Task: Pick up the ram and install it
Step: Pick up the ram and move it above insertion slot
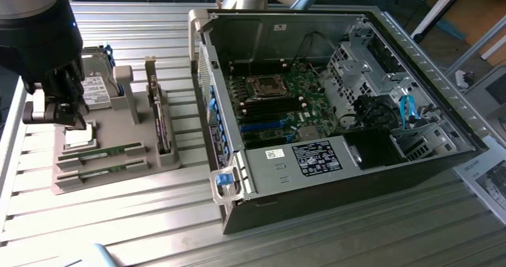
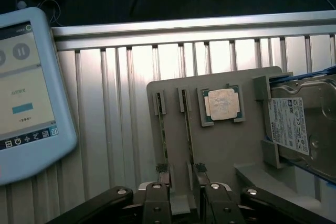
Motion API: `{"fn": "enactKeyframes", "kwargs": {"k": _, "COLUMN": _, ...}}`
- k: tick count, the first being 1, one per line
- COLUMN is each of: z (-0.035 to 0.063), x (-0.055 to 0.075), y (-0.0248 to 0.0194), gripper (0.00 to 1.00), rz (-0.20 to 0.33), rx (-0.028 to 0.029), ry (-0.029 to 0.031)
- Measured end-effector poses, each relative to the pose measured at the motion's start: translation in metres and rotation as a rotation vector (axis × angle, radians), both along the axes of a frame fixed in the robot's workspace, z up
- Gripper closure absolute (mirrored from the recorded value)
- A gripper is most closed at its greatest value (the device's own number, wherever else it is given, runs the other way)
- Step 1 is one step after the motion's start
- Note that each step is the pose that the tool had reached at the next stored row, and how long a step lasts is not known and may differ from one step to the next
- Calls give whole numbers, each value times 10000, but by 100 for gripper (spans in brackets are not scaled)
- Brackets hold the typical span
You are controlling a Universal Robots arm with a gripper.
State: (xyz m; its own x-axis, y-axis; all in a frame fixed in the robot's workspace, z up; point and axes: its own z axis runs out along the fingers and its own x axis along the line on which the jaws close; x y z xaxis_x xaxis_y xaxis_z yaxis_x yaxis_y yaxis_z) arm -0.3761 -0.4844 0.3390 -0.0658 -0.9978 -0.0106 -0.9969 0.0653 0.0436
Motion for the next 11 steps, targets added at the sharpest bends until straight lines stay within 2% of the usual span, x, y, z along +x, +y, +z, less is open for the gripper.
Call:
{"fn": "enactKeyframes", "kwargs": {"k": 5, "z": -53, "x": 0, "y": -33, "gripper": 69, "rz": 0, "rx": 0, "ry": 0}}
{"fn": "enactKeyframes", "kwargs": {"k": 11, "z": -70, "x": 0, "y": -39, "gripper": 69, "rz": 0, "rx": -1, "ry": 1}}
